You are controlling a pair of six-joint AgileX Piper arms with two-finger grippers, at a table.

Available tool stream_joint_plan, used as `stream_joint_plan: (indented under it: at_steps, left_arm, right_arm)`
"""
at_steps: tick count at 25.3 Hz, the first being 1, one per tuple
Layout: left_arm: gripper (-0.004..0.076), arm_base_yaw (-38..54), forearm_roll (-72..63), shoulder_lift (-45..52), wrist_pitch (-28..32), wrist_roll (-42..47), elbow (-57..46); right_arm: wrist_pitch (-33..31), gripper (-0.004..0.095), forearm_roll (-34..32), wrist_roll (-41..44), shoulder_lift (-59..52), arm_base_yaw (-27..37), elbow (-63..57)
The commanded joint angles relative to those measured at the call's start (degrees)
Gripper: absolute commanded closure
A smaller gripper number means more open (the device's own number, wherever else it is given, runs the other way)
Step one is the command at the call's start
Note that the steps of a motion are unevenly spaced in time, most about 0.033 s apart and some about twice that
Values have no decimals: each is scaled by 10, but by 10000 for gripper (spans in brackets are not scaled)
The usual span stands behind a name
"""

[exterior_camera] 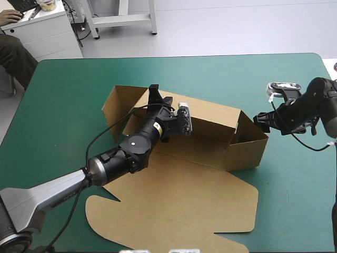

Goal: Fold the box

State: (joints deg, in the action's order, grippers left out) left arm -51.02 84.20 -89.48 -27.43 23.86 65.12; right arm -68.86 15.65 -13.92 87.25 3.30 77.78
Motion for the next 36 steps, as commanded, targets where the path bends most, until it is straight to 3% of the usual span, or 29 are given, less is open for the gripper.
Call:
stream_joint_plan:
  at_steps: [1,11,18,20,24,26,36]
  left_arm:
    - [734,1,13,22,-21,23,18]
    - [734,1,28,22,-21,23,18]
    - [734,1,29,22,-21,23,18]
    - [734,1,29,22,-21,27,18]
    - [734,1,29,22,-20,27,18]
    - [734,1,29,22,-20,27,18]
    - [734,1,29,22,-20,27,18]
  right_arm:
    - [-29,171,21,-6,-58,-2,11]
    - [-29,171,59,-4,-139,-2,4]
    - [-29,171,75,-16,-175,-2,-108]
    - [-29,171,98,-34,-188,-2,-140]
    - [-29,171,221,-97,-258,-3,-207]
    - [-29,171,249,-107,-289,-3,-217]
    - [-29,171,251,-87,-424,-3,-218]
